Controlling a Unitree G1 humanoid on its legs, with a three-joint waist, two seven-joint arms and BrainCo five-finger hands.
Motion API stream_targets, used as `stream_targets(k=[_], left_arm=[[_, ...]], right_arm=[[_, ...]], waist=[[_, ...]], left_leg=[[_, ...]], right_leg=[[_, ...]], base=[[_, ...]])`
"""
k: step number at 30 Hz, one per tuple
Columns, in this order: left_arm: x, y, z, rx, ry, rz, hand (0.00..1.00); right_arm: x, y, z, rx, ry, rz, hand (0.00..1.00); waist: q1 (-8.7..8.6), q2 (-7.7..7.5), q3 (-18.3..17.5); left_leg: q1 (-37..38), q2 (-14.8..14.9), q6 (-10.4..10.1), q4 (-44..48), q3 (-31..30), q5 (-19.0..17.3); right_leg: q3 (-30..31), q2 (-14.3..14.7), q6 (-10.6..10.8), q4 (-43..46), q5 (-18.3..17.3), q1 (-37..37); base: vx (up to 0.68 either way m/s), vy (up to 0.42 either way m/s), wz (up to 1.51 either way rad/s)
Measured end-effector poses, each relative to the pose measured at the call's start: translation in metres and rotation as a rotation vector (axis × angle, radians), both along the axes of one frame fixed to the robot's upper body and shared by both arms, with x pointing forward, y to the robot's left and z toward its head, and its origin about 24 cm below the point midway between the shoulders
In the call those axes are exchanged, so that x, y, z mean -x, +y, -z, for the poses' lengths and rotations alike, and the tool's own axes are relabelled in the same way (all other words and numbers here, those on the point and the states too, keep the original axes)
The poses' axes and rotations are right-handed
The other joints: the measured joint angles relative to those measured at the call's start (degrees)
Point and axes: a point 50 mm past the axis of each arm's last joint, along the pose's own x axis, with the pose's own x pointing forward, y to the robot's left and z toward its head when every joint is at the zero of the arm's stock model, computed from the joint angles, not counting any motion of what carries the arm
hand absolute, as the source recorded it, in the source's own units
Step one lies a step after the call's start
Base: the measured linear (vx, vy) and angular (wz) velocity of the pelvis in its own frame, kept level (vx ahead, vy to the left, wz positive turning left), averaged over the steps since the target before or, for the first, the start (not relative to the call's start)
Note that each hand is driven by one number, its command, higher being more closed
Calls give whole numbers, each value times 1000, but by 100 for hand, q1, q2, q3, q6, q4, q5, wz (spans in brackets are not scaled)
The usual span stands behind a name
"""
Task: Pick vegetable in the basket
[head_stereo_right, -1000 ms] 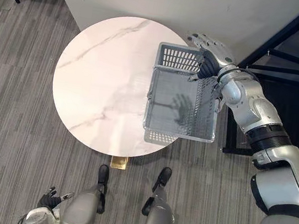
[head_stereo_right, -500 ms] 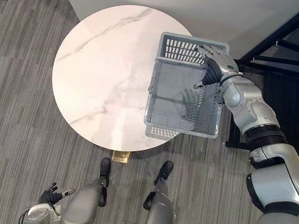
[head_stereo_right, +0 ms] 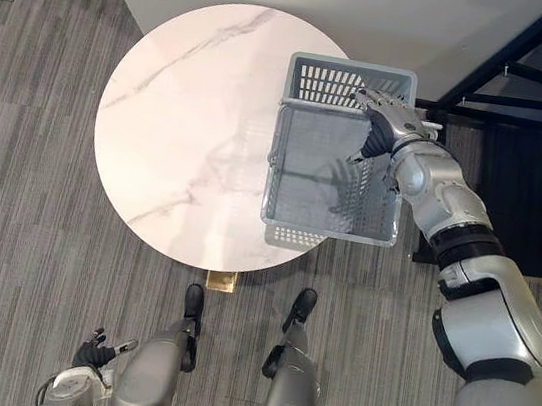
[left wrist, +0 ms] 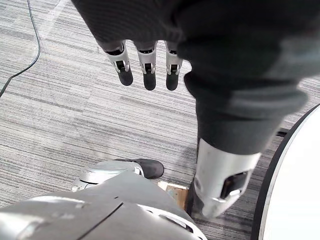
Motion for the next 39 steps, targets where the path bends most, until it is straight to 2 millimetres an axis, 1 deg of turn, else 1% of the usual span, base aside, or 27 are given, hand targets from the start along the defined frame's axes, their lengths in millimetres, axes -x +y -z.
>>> stream_targets(k=[3, 7, 9, 13, 14, 18, 21, 24, 31, 34, 37, 39], left_arm=[[0, 0, 0, -1, 0, 2, 0], [-2, -1, 0, 0, -4, 4, 0], [-3, -2, -1, 2, -6, 5, 0], [-4, -4, 0, 5, -8, 7, 0], [-5, -4, -1, 5, -10, 8, 0], [-8, -7, -1, 5, -15, 28, 0], [-8, -9, -1, 7, -14, 38, 0], [-9, -9, -1, 6, -14, 45, 0], [-10, -10, -1, 2, -13, 62, 0], [-10, -10, -1, 0, -13, 65, 0], [-10, -10, -1, -2, -10, 63, 0], [-9, -10, -1, -3, -8, 61, 0]], right_arm=[[-2, 5, -4, -8, -9, -10, 0], [-5, 6, -8, -17, -14, 3, 0], [-6, 2, -11, -20, -15, 23, 0], [-8, -8, -9, -28, -12, 71, 0], [-8, -11, -11, -32, -12, 90, 100], [-8, -28, -13, -97, -28, 163, 100], [-6, -33, -17, -132, -63, 178, 100], [-6, -35, -16, -137, -68, 188, 100], [-6, -37, -13, -155, -68, 196, 100], [-5, -37, -11, -123, -65, 199, 100], [-5, -30, -6, -85, -49, 165, 100], [-4, -19, 1, -33, -21, 113, 100]], waist=[[5, 13, 8], [24, 63, 48], [23, 91, 69], [39, 110, 80], [42, 118, 84], [66, 199, 146], [52, 249, 178], [57, 249, 178], [61, 250, 178], [65, 250, 178], [70, 249, 178], [55, 244, 175]], left_leg=[[-5, 0, 0, 7, -8, 0], [-39, 0, 1, 33, -49, 1], [-85, 0, 7, 52, -101, 5], [-137, -3, 29, 52, -188, 23], [-137, -9, 30, 52, -188, 25], [-168, -26, 48, 54, -235, 38], [-182, -35, 53, 54, -247, 41], [-182, -37, 53, 54, -248, 41], [-177, -48, 54, 54, -243, 42], [-156, -48, 54, 53, -230, 42], [-84, -47, 54, 47, -198, 42], [-1, -40, 54, 38, -180, 42]], right_leg=[[-8, -2, 0, 0, 0, 5], [-56, -7, 0, 0, 0, 17], [-109, -11, 0, -1, 0, 16], [-184, -16, 0, -3, 0, 18], [-186, -22, 0, -3, 0, 20], [-232, -39, 0, -3, 0, 27], [-241, -48, 0, -3, 0, 21], [-241, -50, 0, -3, 0, 20], [-235, -59, 0, -3, 0, 21], [-224, -59, 0, -2, 0, 32], [-192, -57, 0, -2, 0, 77], [-168, -50, 0, -3, 0, 137]], base=[[0, 0, 0], [11, 6, 5], [12, 5, 12], [25, 10, 11], [23, 14, 4], [21, 14, 6], [19, 9, 2], [34, 11, 0], [5, 1, 0], [35, 8, -2], [33, 5, -5], [23, 6, -5]])
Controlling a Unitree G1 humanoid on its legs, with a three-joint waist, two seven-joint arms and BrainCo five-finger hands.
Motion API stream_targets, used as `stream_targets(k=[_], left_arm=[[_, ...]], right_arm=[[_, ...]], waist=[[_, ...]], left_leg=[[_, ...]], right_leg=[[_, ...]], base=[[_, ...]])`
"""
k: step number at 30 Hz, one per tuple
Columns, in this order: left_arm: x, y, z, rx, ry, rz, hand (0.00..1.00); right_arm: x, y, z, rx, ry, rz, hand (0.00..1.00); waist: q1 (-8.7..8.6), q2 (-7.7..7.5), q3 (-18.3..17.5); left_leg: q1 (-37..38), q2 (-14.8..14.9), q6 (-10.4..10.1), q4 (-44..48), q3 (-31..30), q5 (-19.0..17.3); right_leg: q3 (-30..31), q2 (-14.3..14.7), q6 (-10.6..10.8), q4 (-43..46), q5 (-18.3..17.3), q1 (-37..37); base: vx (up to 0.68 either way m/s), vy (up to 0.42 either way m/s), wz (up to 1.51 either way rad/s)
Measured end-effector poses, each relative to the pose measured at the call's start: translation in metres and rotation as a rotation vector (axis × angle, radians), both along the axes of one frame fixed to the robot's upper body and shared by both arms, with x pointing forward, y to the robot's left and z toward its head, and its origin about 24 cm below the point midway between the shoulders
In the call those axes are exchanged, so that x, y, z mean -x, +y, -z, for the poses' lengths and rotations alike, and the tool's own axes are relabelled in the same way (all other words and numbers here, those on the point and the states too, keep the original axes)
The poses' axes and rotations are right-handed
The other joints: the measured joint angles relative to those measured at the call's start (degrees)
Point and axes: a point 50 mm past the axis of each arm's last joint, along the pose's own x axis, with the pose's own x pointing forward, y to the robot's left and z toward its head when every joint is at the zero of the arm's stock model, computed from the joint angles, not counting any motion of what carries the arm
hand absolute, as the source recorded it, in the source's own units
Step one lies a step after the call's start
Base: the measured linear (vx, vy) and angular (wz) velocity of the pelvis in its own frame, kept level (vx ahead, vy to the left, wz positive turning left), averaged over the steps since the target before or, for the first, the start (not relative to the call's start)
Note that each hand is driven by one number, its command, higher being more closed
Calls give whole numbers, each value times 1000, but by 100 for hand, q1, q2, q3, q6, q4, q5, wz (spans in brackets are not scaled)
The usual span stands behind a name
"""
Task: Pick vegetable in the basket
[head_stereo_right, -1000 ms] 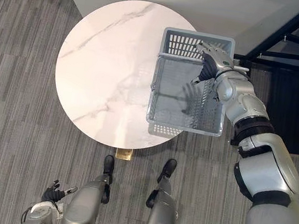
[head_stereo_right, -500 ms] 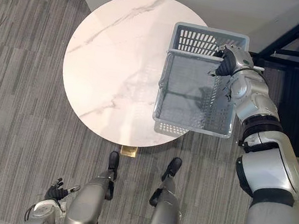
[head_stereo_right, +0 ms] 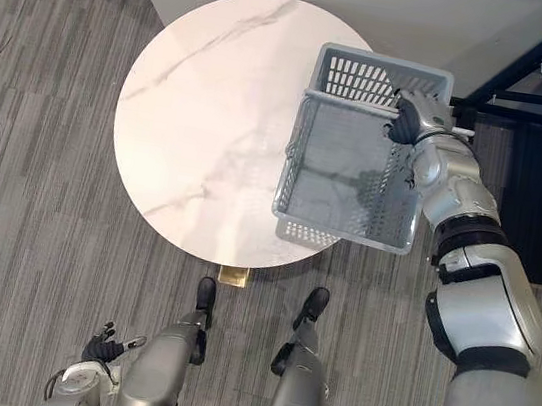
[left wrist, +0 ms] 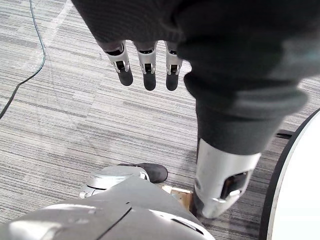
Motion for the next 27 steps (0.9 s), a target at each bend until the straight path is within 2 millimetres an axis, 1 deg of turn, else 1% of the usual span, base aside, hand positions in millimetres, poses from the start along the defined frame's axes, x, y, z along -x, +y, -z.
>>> stream_targets(k=[3, 5, 6, 8, 9, 10, 12, 13, 14, 15, 17, 18, 19, 20, 22, 25, 27], left_arm=[[0, 2, 0, 1, -1, -13, 0], [1, 2, 0, 4, 0, -25, 0], [1, 3, 0, 5, -1, -37, 0], [0, 5, -1, 5, -1, -46, 0], [0, 7, -1, 8, -4, -65, 0], [1, 8, -1, 8, -3, -77, 0], [0, 9, -2, 8, -8, -84, 0], [0, 11, -2, 8, -10, -95, 0], [1, 13, -2, 0, -8, -95, 0], [1, 14, -3, -2, -8, -96, 0], [4, 19, -3, -11, -2, -88, 0], [7, 22, -3, -18, 7, -89, 0], [10, 23, -2, -23, 17, -83, 0], [14, 24, -1, -35, 35, -63, 0], [18, 24, 1, -29, 51, -57, 0], [27, 23, 4, -35, 88, -26, 0], [32, 24, 6, -27, 102, -27, 0]], right_arm=[[3, 20, 6, 61, 26, -93, 100], [6, 28, 11, 92, 43, -138, 100], [9, 36, 16, 120, 55, -189, 100], [13, 44, 15, 145, 41, -238, 100], [17, 51, 14, 165, 26, -271, 100], [21, 56, 12, 177, 11, -302, 100], [26, 56, 13, 192, 6, -328, 100], [30, 58, 14, 200, 4, -351, 100], [35, 61, 18, 202, 6, -374, 100], [38, 61, 20, 205, 9, -386, 100], [48, 61, 32, 194, 49, -423, 100], [55, 60, 42, 186, 90, -439, 100], [58, 60, 47, 182, 109, -451, 100], [65, 61, 55, 166, 139, -474, 100], [75, 64, 62, 152, 174, -511, 100], [93, 65, 74, 136, 249, -582, 100], [100, 66, 80, 145, 280, -612, 100]], waist=[[-46, -8, -4], [-46, -12, -4], [-38, -53, -22], [-33, -102, -21], [-26, -151, -34], [-60, -180, -42], [-72, -228, -74], [-70, -283, -105], [-75, -376, -168], [-79, -419, -202], [-96, -557, -354], [-147, -635, -475], [-162, -661, -533], [-185, -712, -632], [-186, -752, -674], [-233, -764, -913], [-251, -759, -970]], left_leg=[[28, 13, 0, 1, 19, 0], [78, 38, 0, 1, 24, 0], [135, 66, 0, -2, 58, 0], [174, 84, -1, -7, 106, 0], [219, 91, -1, -16, 163, 0], [258, 95, -1, -16, 167, 0], [339, 100, -1, -33, 195, -1], [417, 110, -1, -65, 238, -1], [464, 122, -4, -78, 292, -3], [479, 126, -5, -84, 305, -4], [513, 136, -7, -100, 321, -6], [529, 135, -8, -110, 332, -6], [541, 134, -8, -118, 340, -7], [609, 132, -8, -160, 375, -6], [770, 131, -33, -194, 476, -26], [859, 141, -52, -211, 599, -48], [952, 152, -60, -244, 655, -53]], right_leg=[[24, 13, 0, 0, 0, 13], [29, 36, 0, 0, 0, 62], [61, 67, 0, 0, 0, 95], [113, 88, -10, 0, 8, 104], [182, 101, -17, -1, 13, 105], [188, 105, -18, -2, 14, 143], [219, 115, -18, -3, 14, 188], [258, 129, -18, -5, 14, 223], [306, 146, -18, -6, 14, 235], [320, 152, -18, -7, 14, 240], [334, 166, -17, -10, 14, 260], [344, 165, -17, -10, 13, 263], [351, 165, -17, -10, 13, 267], [378, 167, -17, -10, 13, 287], [488, 175, -13, -10, 11, 368], [598, 197, -12, -10, 9, 373], [657, 218, -10, -10, 7, 408]], base=[[8, 3, -4], [10, -6, -4], [22, -13, -9], [12, -7, -15], [10, -1, -17], [8, 0, -13], [5, 3, -9], [9, 6, -20], [11, 4, -18], [11, 4, -13], [16, 5, -5], [20, 8, -4], [26, 11, -7], [27, 14, -14], [15, 15, -23], [5, 7, -20], [10, -5, -18]])
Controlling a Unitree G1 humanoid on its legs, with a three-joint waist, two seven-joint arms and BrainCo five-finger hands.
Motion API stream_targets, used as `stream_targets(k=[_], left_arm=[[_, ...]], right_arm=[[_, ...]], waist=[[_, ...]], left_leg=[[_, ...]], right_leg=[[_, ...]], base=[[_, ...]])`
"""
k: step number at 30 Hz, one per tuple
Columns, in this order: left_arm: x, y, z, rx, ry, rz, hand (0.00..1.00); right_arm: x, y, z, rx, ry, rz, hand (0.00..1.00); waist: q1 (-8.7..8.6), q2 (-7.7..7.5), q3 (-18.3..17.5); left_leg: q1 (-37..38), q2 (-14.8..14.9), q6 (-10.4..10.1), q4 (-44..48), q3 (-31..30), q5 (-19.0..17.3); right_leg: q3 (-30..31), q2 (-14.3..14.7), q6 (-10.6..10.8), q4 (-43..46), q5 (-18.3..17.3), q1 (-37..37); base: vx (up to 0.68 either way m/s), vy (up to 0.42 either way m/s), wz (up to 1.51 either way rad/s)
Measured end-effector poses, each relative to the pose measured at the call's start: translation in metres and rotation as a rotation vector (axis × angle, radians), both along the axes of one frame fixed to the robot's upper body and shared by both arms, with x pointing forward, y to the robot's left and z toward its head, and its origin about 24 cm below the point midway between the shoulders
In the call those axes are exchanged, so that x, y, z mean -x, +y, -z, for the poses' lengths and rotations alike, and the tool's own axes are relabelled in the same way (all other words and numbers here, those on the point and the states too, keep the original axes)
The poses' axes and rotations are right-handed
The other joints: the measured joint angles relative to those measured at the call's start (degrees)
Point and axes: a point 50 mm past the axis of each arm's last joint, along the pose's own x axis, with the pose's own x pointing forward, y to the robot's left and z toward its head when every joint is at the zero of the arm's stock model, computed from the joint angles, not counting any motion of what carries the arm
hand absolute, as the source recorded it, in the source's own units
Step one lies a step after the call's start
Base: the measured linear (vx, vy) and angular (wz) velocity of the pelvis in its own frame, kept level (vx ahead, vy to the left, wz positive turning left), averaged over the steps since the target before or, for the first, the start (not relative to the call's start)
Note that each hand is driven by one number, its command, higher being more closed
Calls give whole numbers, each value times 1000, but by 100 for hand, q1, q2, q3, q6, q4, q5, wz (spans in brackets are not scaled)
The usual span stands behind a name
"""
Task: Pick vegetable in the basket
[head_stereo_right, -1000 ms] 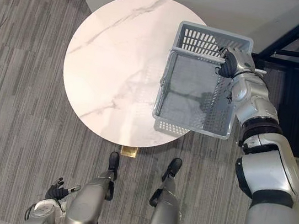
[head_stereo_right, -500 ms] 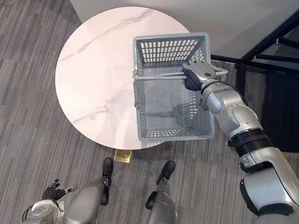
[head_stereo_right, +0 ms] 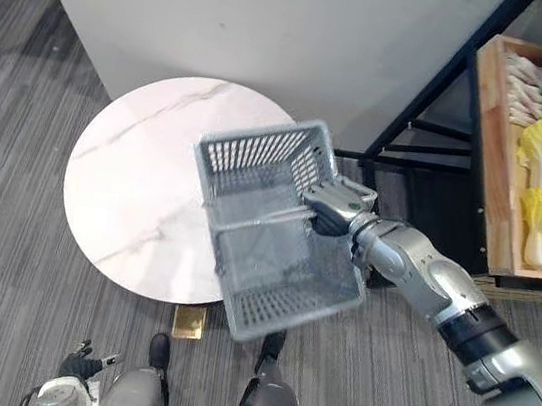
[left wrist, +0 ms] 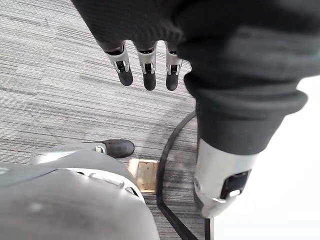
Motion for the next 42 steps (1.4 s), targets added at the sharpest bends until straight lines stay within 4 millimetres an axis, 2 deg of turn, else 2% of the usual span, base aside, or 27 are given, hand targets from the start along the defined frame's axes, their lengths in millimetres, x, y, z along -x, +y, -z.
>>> stream_targets(k=[6, 10, 13, 16, 17, 18, 19, 20, 21, 22, 23, 25, 27, 29, 30, 31, 32, 33, 34, 35, 36, 37, 38, 39, 40, 41, 42], left_arm=[[13, 2, 4, 10, 48, -20, 0], [19, 4, 5, 4, 60, -25, 0], [20, 4, 4, -1, 63, -17, 0], [17, 8, 3, -35, 69, 44, 0], [16, 11, 1, -57, 77, 78, 0], [18, 7, 3, -50, 96, 94, 0], [20, 4, 5, -39, 104, 92, 0], [25, 0, 7, -30, 124, 85, 0], [32, 1, 8, -33, 141, 93, 0], [36, 2, 9, -37, 152, 103, 0], [40, 2, 9, -37, 165, 113, 0], [39, 1, 9, -37, 165, 126, 0], [36, 0, 9, -33, 157, 134, 0], [31, -2, 9, -21, 143, 125, 0], [29, -3, 9, -16, 136, 116, 0], [28, -5, 9, -8, 131, 101, 0], [28, -5, 9, -7, 131, 98, 0], [30, -4, 10, -6, 139, 88, 0], [30, -5, 11, -4, 144, 87, 0], [31, -8, 11, 2, 148, 84, 0], [32, -7, 11, -2, 149, 84, 0], [32, -7, 11, -5, 150, 85, 0], [33, -4, 11, -11, 151, 83, 0], [33, -4, 10, -15, 148, 81, 0], [33, -4, 10, -19, 138, 79, 0], [34, -6, 10, -15, 135, 78, 0], [35, -12, 11, -3, 121, 77, 0]], right_arm=[[9, -7, 21, 30, 94, 12, 100], [18, -16, 36, 20, 149, 51, 100], [29, -31, 47, -11, 180, 116, 100], [30, -40, 43, -34, 145, 162, 100], [31, -37, 43, -34, 140, 155, 100], [32, -32, 50, -42, 155, 155, 100], [31, -28, 51, -32, 153, 142, 100], [30, -19, 52, -25, 158, 109, 100], [31, -12, 56, -21, 172, 78, 100], [31, -8, 57, -25, 175, 63, 100], [29, 2, 56, -33, 166, 27, 100], [23, 17, 49, -51, 139, -28, 100], [19, 25, 44, -55, 122, -58, 100], [18, 30, 42, -46, 115, -80, 100], [17, 33, 41, -38, 111, -89, 100], [16, 35, 41, -24, 111, -99, 100], [16, 35, 42, -14, 110, -98, 100], [15, 33, 43, 6, 106, -92, 100], [15, 32, 44, 12, 108, -88, 100], [17, 29, 49, 20, 120, -74, 100], [20, 25, 54, 23, 139, -54, 100], [21, 22, 57, 22, 148, -45, 100], [23, 20, 59, 17, 157, -34, 100], [23, 18, 60, 14, 160, -27, 100], [23, 18, 61, 12, 160, -25, 100], [23, 18, 60, 12, 158, -26, 100], [23, 18, 61, 10, 158, -23, 100]], waist=[[5, -26, -122], [7, -18, -139], [3, -17, -139], [-104, -47, -152], [-117, -146, -155], [-120, -106, -143], [-88, -11, -105], [-109, 109, -83], [-97, 105, -101], [-81, 107, -125], [-21, 94, -179], [47, 88, -260], [108, 62, -323], [182, 52, -340], [202, 48, -353], [200, 62, -369], [204, 73, -376], [189, 135, -420], [139, 179, -444], [38, 294, -508], [-39, 345, -536], [-68, 350, -539], [-97, 347, -542], [-79, 342, -545], [-12, 363, -559], [41, 350, -552], [78, 372, -561]], left_leg=[[335, 58, -46, -61, 156, -53], [-62, 430, -80, 1429, 69, -854], [-263, 573, -42, 2115, 24, -1265], [-841, 532, 233, 3071, 276, -1733], [-961, 381, 456, 3214, 501, -1808], [-845, 440, 658, 2917, 972, -1677], [-791, 511, 698, 2783, 1230, -1618], [-558, 540, 794, 2577, 1583, -1556], [-295, 511, 875, 2412, 1958, -1536], [-177, 486, 900, 2342, 2162, -1532], [9, 465, 968, 2175, 2627, -1492], [77, 454, 1053, 1936, 3377, -1370], [46, 448, 1080, 1767, 3989, -1243], [26, 492, 1096, 1727, 4547, -1168], [-12, 575, 1116, 1797, 4925, -1140], [-38, 688, 1116, 1883, 5277, -1098], [-35, 737, 1126, 1896, 5423, -1056], [-40, 854, 1094, 1970, 5647, -1002], [-46, 953, 1088, 2044, 5714, -994], [-45, 1266, 1086, 2297, 5782, -984], [-3, 1599, 1066, 2634, 5712, -943], [24, 1730, 1049, 2810, 5626, -909], [55, 1980, 1023, 3130, 5332, -758], [12, 2102, 978, 3423, 4746, -483], [-235, 2056, 916, 3690, 3693, -162], [-451, 1948, 812, 3765, 3047, -93], [-666, 1461, 387, 3602, 1827, -434]], right_leg=[[139, 80, 27, 2, -37, 209], [127, 213, -14, 454, -294, 286], [171, 212, -12, 753, -366, 286], [528, 71, 126, 1006, -287, -236], [563, -102, 190, 749, -378, -379], [-10, -297, -42, 612, -834, -389], [-369, -370, -302, 1186, -934, -588], [-971, -572, -716, 2784, -1102, -818], [-1373, -781, -987, 3874, -1354, -630], [-1532, -843, -1014, 4187, -1559, -455], [-1792, -898, -953, 4590, -1928, -148], [-2120, -1035, -926, 4925, -2041, 245], [-2308, -1145, -882, 4709, -2014, 571], [-2475, -1192, -554, 4103, -2092, 871], [-2659, -1160, -298, 3595, -2263, 901], [-2838, -1002, -243, 3124, -2394, 865], [-2846, -912, -195, 2893, -2425, 839], [-2799, -664, -181, 2472, -2424, 854], [-2743, -538, -132, 2273, -2390, 879], [-2662, -243, -158, 1941, -2254, 953], [-2628, 2, -237, 1669, -2174, 1114], [-2600, 98, -262, 1564, -2148, 1193], [-2463, 237, -326, 1421, -2108, 1298], [-2196, 281, -380, 1315, -2075, 1353], [-1831, 274, -481, 1286, -2008, 1364], [-1626, 258, -510, 1279, -1976, 1319], [-1224, 180, -547, 1273, -1880, 1175]], base=[[11, -10, -13], [0, 2, -4], [-54, 106, -8], [-184, 210, -49], [-315, 289, -99], [-268, 252, -126], [-246, 238, -151], [-149, 294, -158], [-165, 336, -150], [-105, 310, -165], [-88, 156, -166], [-142, 146, -186], [-181, 57, -178], [-182, -40, -171], [-134, -165, -160], [-117, -193, -156], [-95, -229, -143], [-59, -186, -97], [-48, -227, -91], [-30, -215, -53], [-41, -202, -44], [-87, -189, -44], [-133, -179, -67], [-188, -233, -119], [-132, -174, -126], [-76, -78, -157], [-7, 27, -135]])
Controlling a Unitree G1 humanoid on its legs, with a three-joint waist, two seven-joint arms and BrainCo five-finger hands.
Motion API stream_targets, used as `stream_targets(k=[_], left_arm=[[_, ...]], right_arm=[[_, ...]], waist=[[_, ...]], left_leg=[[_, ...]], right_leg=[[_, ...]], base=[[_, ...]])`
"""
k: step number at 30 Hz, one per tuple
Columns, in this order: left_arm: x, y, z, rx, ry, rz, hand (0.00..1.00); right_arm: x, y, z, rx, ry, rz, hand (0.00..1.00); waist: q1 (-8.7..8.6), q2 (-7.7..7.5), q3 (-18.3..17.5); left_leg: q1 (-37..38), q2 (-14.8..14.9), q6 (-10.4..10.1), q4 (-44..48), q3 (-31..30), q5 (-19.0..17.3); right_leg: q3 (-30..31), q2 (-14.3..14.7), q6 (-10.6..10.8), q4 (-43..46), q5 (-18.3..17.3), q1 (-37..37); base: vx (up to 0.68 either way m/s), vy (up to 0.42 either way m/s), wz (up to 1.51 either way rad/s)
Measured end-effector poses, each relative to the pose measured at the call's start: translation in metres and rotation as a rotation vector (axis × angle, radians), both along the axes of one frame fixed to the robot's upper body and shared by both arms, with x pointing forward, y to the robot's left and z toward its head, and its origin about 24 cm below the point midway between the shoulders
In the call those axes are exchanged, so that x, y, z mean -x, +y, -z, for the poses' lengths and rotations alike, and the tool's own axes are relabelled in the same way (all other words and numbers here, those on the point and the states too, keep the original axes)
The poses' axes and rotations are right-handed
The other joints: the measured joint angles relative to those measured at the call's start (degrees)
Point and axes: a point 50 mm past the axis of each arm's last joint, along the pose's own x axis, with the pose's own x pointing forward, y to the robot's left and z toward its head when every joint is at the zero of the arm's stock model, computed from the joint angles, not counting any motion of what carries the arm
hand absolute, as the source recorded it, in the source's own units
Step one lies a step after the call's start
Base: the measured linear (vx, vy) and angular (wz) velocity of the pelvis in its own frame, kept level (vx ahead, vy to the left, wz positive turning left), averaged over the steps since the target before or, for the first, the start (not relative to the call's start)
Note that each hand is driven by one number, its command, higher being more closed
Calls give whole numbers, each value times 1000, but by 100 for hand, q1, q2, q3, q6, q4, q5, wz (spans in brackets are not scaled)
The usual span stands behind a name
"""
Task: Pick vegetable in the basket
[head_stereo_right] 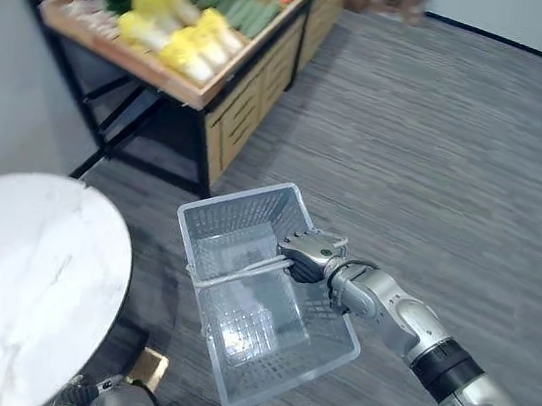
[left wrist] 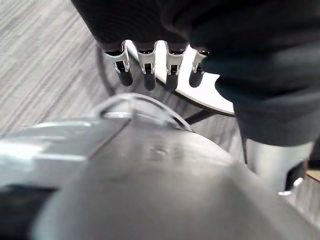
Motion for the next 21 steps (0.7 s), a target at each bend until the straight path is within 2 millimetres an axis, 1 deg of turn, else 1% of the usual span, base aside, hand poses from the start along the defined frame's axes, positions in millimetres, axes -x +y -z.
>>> stream_targets(k=[1, 2, 3, 4, 5, 6, 7, 8, 9, 10, 11, 12, 13, 17, 19, 20, 21], left_arm=[[2, -3, 1, 6, -1, -1, 0], [5, -7, 2, 18, 2, 0, 0], [8, -8, 2, 21, 11, 4, 0], [11, -9, 3, 24, 17, 2, 0], [14, -14, 4, 38, 23, 0, 0], [14, -17, 5, 44, 26, 5, 0], [13, -13, 4, 34, 23, 27, 0], [11, -11, 3, 26, 15, 36, 0], [7, -7, 2, 17, 6, 52, 0], [6, -7, 2, 19, 4, 55, 0], [6, -8, 2, 22, 5, 57, 0], [6, -9, 2, 27, 5, 58, 0], [7, -10, 2, 29, 6, 59, 0], [7, -9, 2, 27, 9, 80, 0], [7, -8, 2, 22, 13, 87, 0], [7, -4, 1, 14, 14, 91, 0], [7, -3, 1, 11, 14, 94, 0]], right_arm=[[0, 0, 1, -2, 1, 2, 100], [-1, -3, 3, -3, 5, 13, 100], [-2, -6, 6, 2, 14, 27, 100], [-2, -8, 7, 5, 20, 31, 100], [-2, -12, 8, 19, 25, 44, 100], [-3, -16, 11, 24, 34, 61, 100], [-1, -20, 15, 34, 50, 77, 100], [-1, -23, 17, 39, 55, 85, 100], [0, -29, 20, 35, 67, 117, 100], [3, -38, 23, 28, 79, 158, 100], [5, -42, 24, 23, 83, 175, 100], [7, -49, 25, 10, 85, 209, 100], [9, -54, 25, -8, 87, 232, 100], [15, -59, 31, -48, 120, 268, 100], [20, -60, 40, -59, 148, 286, 100], [25, -64, 46, -65, 170, 311, 100], [29, -70, 50, -77, 183, 348, 100]], waist=[[16, 28, -12], [39, 79, -22], [52, 132, -37], [53, 174, -50], [36, 312, -61], [5, 380, -84], [-42, 261, -92], [-57, 211, -84], [-71, 102, -75], [-68, 75, -75], [-73, 84, -73], [-89, 97, -70], [-71, 107, -62], [-60, 67, -37], [-58, 29, -15], [-71, 3, -12], [-76, -28, 5]], left_leg=[[-53, -260, -88, -174, -491, -134], [-69, -693, -196, -616, -1288, -282], [-38, -974, -239, -1123, -1815, -309], [-23, -1064, -240, -1379, -2021, -294], [39, -1169, -224, -1869, -2391, 4], [79, -1159, -86, -2009, -2457, -110], [186, -1280, -94, -2297, -2494, -114], [202, -1320, -94, -2431, -2477, -114], [202, -1432, -57, -2599, -2441, -82], [205, -1547, -22, -2666, -2436, -60], [210, -1604, -11, -2678, -2438, -53], [262, -1711, 40, -2765, -2413, -21], [310, -1784, 79, -2857, -2314, 4], [416, -1920, 129, -2997, -2050, 0], [516, -1958, 180, -3029, -1971, -33], [535, -1986, 222, -3026, -1940, -68], [511, -2009, 205, -2967, -1923, -166]], right_leg=[[206, -15, 6, -39, 66, -65], [581, -8, -3, -134, 200, -166], [914, 46, 23, -189, 297, -272], [1045, 97, 41, -217, 341, -321], [1281, 258, 107, -284, 419, -365], [1419, 326, 172, -293, 461, -406], [1531, 256, 291, -374, 540, -498], [1551, 218, 356, -412, 584, -552], [1598, 134, 425, -522, 691, -608], [1615, 42, 488, -613, 757, -590], [1618, 12, 510, -636, 772, -575], [1662, -80, 573, -669, 811, -567], [1737, -151, 617, -670, 840, -611], [2045, -260, 740, -690, 921, -738], [2163, -275, 753, -672, 927, -738], [2176, -294, 758, -642, 920, -746], [2187, -322, 757, -510, 839, -826]], base=[[-14, 69, -172], [-17, 93, -167], [-17, 106, -160], [-9, 147, -141], [7, 194, -104], [42, 230, -86], [35, 188, -42], [17, 155, -20], [-20, 143, -6], [-18, 137, 3], [-7, 122, 7], [-7, 121, -6], [-9, 119, -19], [-22, 84, -35], [-11, 76, -33], [-5, 61, -16], [-5, 62, -10]])
